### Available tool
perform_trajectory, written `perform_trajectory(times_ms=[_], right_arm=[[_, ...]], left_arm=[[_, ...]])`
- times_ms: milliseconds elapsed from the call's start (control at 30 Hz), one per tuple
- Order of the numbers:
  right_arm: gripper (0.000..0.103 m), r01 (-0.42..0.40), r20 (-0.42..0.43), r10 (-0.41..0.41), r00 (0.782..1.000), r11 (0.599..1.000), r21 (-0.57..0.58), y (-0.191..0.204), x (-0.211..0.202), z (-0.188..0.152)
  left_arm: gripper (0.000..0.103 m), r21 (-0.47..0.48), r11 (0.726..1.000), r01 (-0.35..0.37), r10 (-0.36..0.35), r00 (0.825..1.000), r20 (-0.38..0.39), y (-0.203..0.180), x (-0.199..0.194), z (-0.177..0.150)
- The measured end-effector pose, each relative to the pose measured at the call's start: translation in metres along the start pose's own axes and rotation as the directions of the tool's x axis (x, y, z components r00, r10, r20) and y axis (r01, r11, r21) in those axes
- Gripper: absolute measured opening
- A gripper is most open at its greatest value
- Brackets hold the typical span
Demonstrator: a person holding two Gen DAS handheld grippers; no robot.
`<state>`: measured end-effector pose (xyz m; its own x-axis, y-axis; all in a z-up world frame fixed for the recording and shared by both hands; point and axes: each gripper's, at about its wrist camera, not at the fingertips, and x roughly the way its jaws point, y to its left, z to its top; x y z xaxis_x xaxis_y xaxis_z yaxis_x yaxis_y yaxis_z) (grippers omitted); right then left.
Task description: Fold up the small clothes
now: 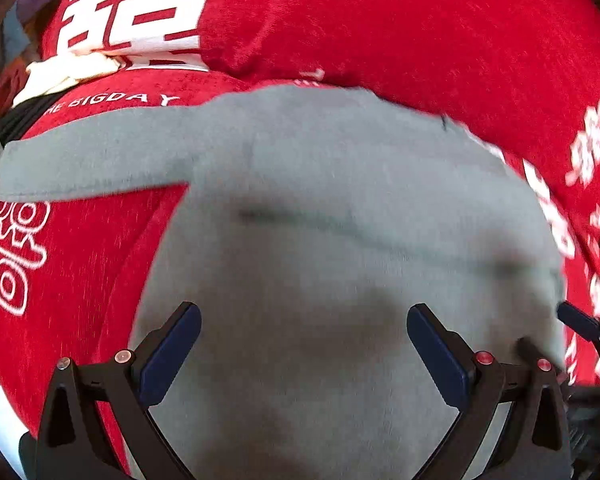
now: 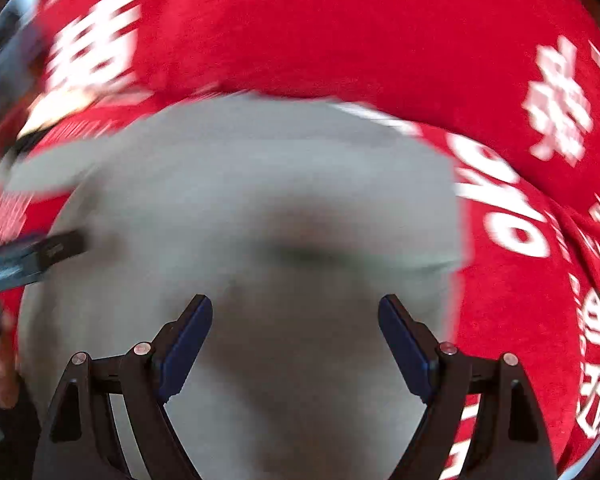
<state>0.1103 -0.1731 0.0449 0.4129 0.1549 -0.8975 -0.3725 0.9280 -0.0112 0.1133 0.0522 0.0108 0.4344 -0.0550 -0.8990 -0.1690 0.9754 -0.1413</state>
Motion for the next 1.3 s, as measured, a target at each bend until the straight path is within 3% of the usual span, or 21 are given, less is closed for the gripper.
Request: perform_trajectory(times_ms=[100,133,167,367,533,633,700,733,800,933,1000,1067,1167,1233,1300], right_arm=[[0.087,-0.021,-0.059,0.016,0.998,0.995,-0.099,0.030,0.016,-0.027],[0.089,-0.017,-0.045,0.013,0.999,0.995,-0.102,0.030,0.019,-0.031],[0.091,-0.023,-0.005,0.023,1.000,0.996,-0.083,0.022,0.012,-0.040],[0.097,0.008,-0.035,-0.010,0.999,0.998,-0.057,-0.022,-0.011,-0.083],[0.099,0.065,-0.078,-0.063,0.995,0.998,0.020,-0.058,-0.038,-0.117],[0.099,0.122,0.002,-0.122,0.993,0.991,-0.063,-0.028,-0.057,-0.112],[0.099,0.055,0.037,-0.050,0.998,0.986,-0.154,0.011,-0.061,-0.106],[0.099,0.023,0.034,-0.017,0.999,0.984,-0.176,0.022,-0.059,-0.107],[0.099,-0.040,-0.001,0.041,0.999,0.967,-0.252,0.054,-0.048,-0.110],[0.099,0.046,-0.008,-0.052,0.999,0.935,-0.351,0.064,-0.031,-0.132],[0.101,0.003,-0.021,-0.009,1.000,0.962,-0.275,0.036,-0.032,-0.141],[0.101,0.026,-0.026,-0.033,0.999,0.972,-0.235,0.011,-0.036,-0.151],[0.101,0.048,-0.050,-0.060,0.997,0.975,-0.219,-0.009,-0.043,-0.164],[0.101,0.048,-0.071,-0.065,0.995,0.974,-0.223,-0.016,-0.048,-0.167],[0.101,0.056,-0.086,-0.077,0.993,0.973,-0.226,-0.015,-0.058,-0.162]], left_arm=[[0.103,0.094,0.993,-0.068,0.072,0.997,-0.038,-0.001,0.007,-0.024],[0.103,0.110,0.992,-0.067,0.069,0.997,-0.016,0.003,0.004,-0.032],[0.103,0.108,0.992,-0.062,0.063,0.998,0.000,0.010,-0.001,-0.038],[0.103,0.094,0.995,-0.021,0.025,0.999,-0.043,0.044,-0.015,-0.064],[0.103,0.164,0.979,-0.122,0.130,0.991,-0.036,0.050,-0.033,-0.080],[0.103,0.208,0.974,-0.091,0.093,0.996,-0.001,0.035,-0.045,-0.089],[0.103,0.252,0.968,-0.018,0.026,0.999,-0.028,0.014,-0.044,-0.098],[0.103,0.296,0.955,-0.020,0.033,0.999,-0.038,0.003,-0.039,-0.103],[0.103,0.361,0.926,-0.111,0.134,0.990,-0.037,-0.007,-0.029,-0.113],[0.103,0.311,0.944,-0.106,0.132,0.989,-0.064,0.018,-0.031,-0.118],[0.103,0.239,0.969,-0.062,0.095,0.987,-0.127,0.038,-0.028,-0.117],[0.103,0.139,0.990,-0.003,0.032,0.978,-0.207,0.059,-0.021,-0.114],[0.103,0.082,0.996,0.027,-0.005,0.967,-0.255,0.071,-0.017,-0.113],[0.103,0.108,0.994,-0.005,0.030,0.971,-0.235,0.067,-0.025,-0.111],[0.103,0.148,0.988,-0.041,0.062,0.988,-0.144,0.059,-0.043,-0.107]])
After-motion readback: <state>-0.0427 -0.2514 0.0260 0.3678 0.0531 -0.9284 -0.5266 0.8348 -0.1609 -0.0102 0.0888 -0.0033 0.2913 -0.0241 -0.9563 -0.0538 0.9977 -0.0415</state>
